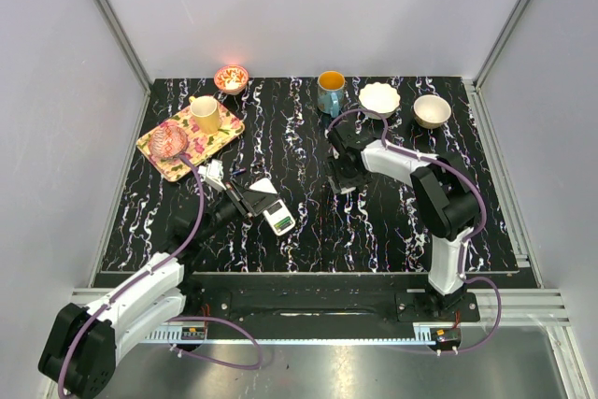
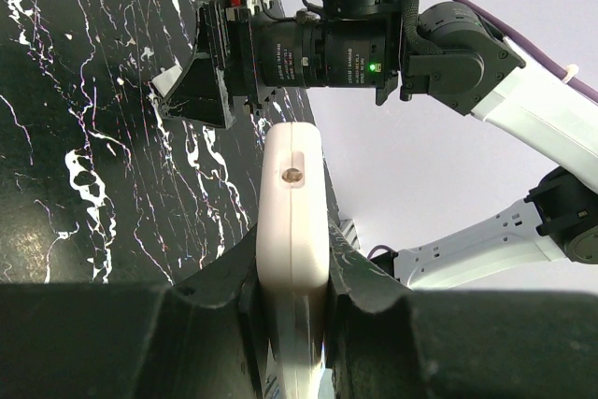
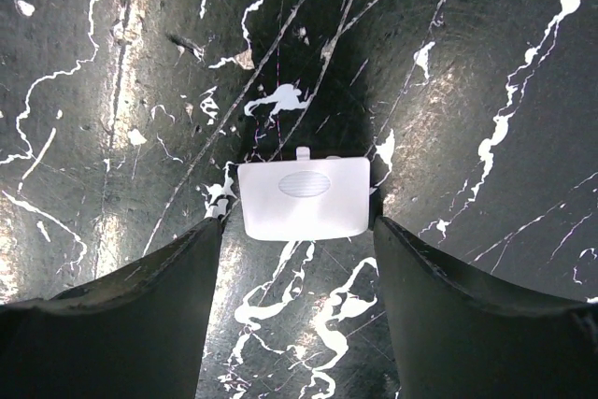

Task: Load the batteries into the remote control

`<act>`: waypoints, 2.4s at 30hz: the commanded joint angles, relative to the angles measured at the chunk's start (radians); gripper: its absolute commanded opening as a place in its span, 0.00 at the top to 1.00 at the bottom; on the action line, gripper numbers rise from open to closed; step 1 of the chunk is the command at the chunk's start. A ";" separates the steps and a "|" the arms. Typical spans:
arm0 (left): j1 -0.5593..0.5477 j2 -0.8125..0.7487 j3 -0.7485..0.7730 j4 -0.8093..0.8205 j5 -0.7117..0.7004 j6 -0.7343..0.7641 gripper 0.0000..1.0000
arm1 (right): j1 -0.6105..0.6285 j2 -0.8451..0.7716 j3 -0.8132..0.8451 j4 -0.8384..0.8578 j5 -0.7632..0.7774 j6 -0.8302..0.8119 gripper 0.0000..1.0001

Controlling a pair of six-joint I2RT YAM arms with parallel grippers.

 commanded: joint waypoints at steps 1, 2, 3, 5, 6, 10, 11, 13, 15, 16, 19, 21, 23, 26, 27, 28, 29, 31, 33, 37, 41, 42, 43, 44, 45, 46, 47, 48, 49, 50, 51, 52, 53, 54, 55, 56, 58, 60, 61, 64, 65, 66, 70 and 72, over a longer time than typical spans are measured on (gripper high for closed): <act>-0.004 0.005 0.026 0.078 -0.014 -0.009 1.00 | 0.007 0.045 0.006 -0.009 0.039 -0.012 0.28; -0.004 0.007 0.026 0.083 -0.012 -0.011 1.00 | 0.007 0.044 0.004 -0.009 0.038 -0.011 0.28; -0.004 0.009 0.024 0.086 -0.010 -0.011 1.00 | 0.008 0.044 0.004 -0.009 0.036 -0.012 0.30; -0.005 0.007 0.023 0.086 -0.012 -0.012 1.00 | 0.007 0.047 0.000 -0.008 0.030 -0.012 0.31; -0.004 0.005 0.021 0.086 -0.010 -0.012 1.00 | 0.007 0.044 -0.002 -0.008 0.030 -0.015 0.33; -0.004 -0.002 0.018 0.083 -0.012 -0.012 1.00 | 0.007 0.036 -0.023 -0.008 0.024 -0.020 0.37; -0.004 -0.004 0.018 0.084 -0.014 -0.012 1.00 | 0.007 0.035 -0.026 -0.008 0.024 -0.020 0.38; -0.004 -0.001 0.017 0.086 -0.014 -0.012 1.00 | 0.007 0.035 -0.035 -0.008 0.023 -0.021 0.41; -0.004 0.002 0.017 0.090 -0.012 -0.015 1.00 | 0.007 0.033 -0.037 -0.008 0.021 -0.020 0.43; -0.005 0.002 0.017 0.090 -0.014 -0.015 1.00 | 0.007 0.033 -0.039 -0.008 0.021 -0.017 0.45; -0.004 0.005 0.017 0.092 -0.018 -0.015 1.00 | 0.007 0.025 -0.043 -0.005 0.027 -0.006 0.55; -0.004 0.009 0.018 0.093 -0.020 -0.017 1.00 | 0.007 0.021 -0.045 -0.006 0.029 0.009 0.64; -0.004 0.018 0.018 0.100 -0.020 -0.020 1.00 | 0.005 0.012 -0.046 -0.009 0.029 0.022 0.76; -0.004 0.038 0.021 0.118 -0.017 -0.028 1.00 | 0.005 -0.010 -0.051 -0.020 0.032 0.043 0.87; -0.005 0.042 0.029 0.121 -0.015 -0.028 1.00 | 0.005 -0.020 -0.054 -0.025 0.036 0.055 0.94; -0.005 0.051 0.032 0.124 -0.014 -0.028 1.00 | 0.007 -0.040 -0.058 -0.031 0.044 0.061 0.97; -0.005 0.056 0.036 0.127 -0.015 -0.026 1.00 | 0.007 -0.053 -0.060 -0.040 0.049 0.065 0.99; -0.007 0.068 0.050 0.129 -0.020 -0.023 1.00 | 0.007 -0.095 -0.074 -0.058 0.055 0.075 1.00; -0.008 0.079 0.067 0.130 -0.024 -0.018 1.00 | 0.007 -0.141 -0.091 -0.075 0.058 0.086 1.00; -0.013 0.140 0.090 0.165 -0.030 -0.031 1.00 | 0.010 -0.227 -0.112 -0.123 0.047 0.098 1.00; -0.018 0.219 0.119 0.230 -0.041 -0.060 1.00 | 0.048 -0.379 -0.123 -0.199 0.047 0.114 1.00; -0.025 0.237 0.133 0.248 -0.052 -0.063 1.00 | 0.059 -0.436 -0.105 -0.250 0.050 0.124 1.00; -0.030 0.275 0.142 0.279 -0.058 -0.070 1.00 | 0.066 -0.459 -0.089 -0.281 0.047 0.127 1.00; -0.036 0.297 0.151 0.297 -0.063 -0.077 1.00 | 0.074 -0.478 -0.071 -0.313 0.047 0.132 1.00; -0.044 0.320 0.165 0.322 -0.072 -0.083 1.00 | 0.094 -0.502 -0.024 -0.388 0.047 0.140 1.00; -0.047 0.356 0.173 0.365 -0.078 -0.096 1.00 | 0.103 -0.510 0.001 -0.426 0.047 0.141 1.00; -0.048 0.375 0.181 0.380 -0.092 -0.103 1.00 | 0.117 -0.518 0.026 -0.492 0.046 0.143 1.00; -0.056 0.392 0.193 0.397 -0.102 -0.109 1.00 | 0.140 -0.524 0.074 -0.521 0.032 0.144 1.00; -0.059 0.425 0.199 0.431 -0.106 -0.118 1.00 | 0.154 -0.524 0.101 -0.552 0.018 0.144 1.00; -0.064 0.441 0.205 0.446 -0.118 -0.124 1.00 | 0.166 -0.522 0.124 -0.601 0.009 0.144 1.00; -0.070 0.475 0.222 0.460 -0.122 -0.129 1.00 | 0.194 -0.519 0.168 -0.624 -0.006 0.146 1.00; -0.074 0.492 0.231 0.483 -0.122 -0.141 1.00 | 0.204 -0.516 0.190 -0.644 -0.014 0.146 1.00; -0.085 0.510 0.247 0.501 -0.125 -0.147 1.00 | 0.215 -0.512 0.210 -0.681 -0.020 0.147 1.00; -0.090 0.547 0.250 0.523 -0.130 -0.155 1.00 | 0.227 -0.504 0.243 -0.695 -0.045 0.144 1.00; -0.097 0.565 0.253 0.575 -0.132 -0.173 1.00 | 0.241 -0.502 0.257 -0.704 -0.060 0.144 1.00; -0.106 0.587 0.254 0.605 -0.142 -0.184 1.00 | 0.246 -0.498 0.270 -0.719 -0.071 0.146 1.00; -0.116 0.650 0.254 0.693 -0.144 -0.227 1.00 | 0.254 -0.484 0.302 -0.736 -0.083 0.144 1.00; -0.126 0.724 0.250 0.771 -0.145 -0.262 1.00 | 0.255 -0.467 0.328 -0.759 -0.083 0.134 1.00; -0.130 0.752 0.250 0.843 -0.145 -0.303 1.00 | 0.255 -0.459 0.336 -0.767 -0.085 0.131 1.00; -0.137 0.852 0.251 0.972 -0.136 -0.377 1.00 | 0.258 -0.430 0.357 -0.779 -0.083 0.118 1.00; -0.140 0.873 0.250 0.998 -0.141 -0.391 1.00 | 0.261 -0.424 0.362 -0.786 -0.109 0.111 1.00; -0.142 0.906 0.251 1.020 -0.139 -0.403 1.00 | 0.263 -0.407 0.369 -0.790 -0.117 0.106 1.00; -0.151 0.944 0.257 1.072 -0.136 -0.429 1.00 | 0.272 -0.369 0.373 -0.795 -0.125 0.095 1.00; -0.156 0.950 0.262 1.084 -0.135 -0.428 1.00 | 0.277 -0.347 0.371 -0.790 -0.125 0.095 1.00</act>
